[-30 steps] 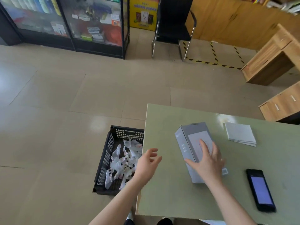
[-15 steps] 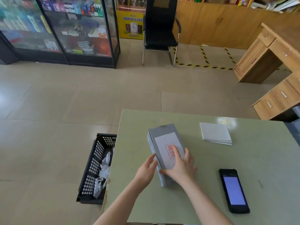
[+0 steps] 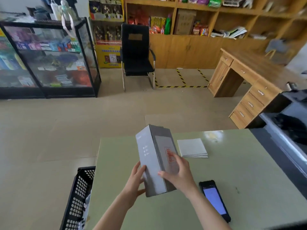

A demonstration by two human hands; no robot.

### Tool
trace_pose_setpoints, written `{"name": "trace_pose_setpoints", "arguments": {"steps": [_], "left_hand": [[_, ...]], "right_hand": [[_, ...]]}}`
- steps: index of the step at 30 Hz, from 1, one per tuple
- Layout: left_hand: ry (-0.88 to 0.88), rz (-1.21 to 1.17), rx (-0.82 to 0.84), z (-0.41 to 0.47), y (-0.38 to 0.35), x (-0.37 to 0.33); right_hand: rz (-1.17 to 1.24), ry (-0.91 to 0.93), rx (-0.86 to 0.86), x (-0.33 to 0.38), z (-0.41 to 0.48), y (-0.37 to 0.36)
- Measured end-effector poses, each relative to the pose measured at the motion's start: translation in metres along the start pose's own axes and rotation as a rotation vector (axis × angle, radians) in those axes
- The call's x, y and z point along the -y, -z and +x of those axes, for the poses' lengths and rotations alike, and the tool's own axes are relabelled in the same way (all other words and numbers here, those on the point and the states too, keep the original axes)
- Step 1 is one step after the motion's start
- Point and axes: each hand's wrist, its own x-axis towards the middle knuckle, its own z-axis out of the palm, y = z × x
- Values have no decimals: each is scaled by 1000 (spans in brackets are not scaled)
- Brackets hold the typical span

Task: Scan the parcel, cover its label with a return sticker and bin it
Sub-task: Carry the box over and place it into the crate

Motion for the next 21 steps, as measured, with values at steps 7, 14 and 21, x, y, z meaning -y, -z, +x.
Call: {"name": "trace_pose_setpoints", "arguments": {"steps": [7,14,21], "left_hand": [[68,-28,446,-7,-49,-43],[-72,269,732,-43,-120,-50],[-225,468,972,-125,-207,-17]], "right_hand": [[318,27,-180,37,-50,52],[346,9,-520,38,-132,96],[70,51,-931,17,-244,145]]}}
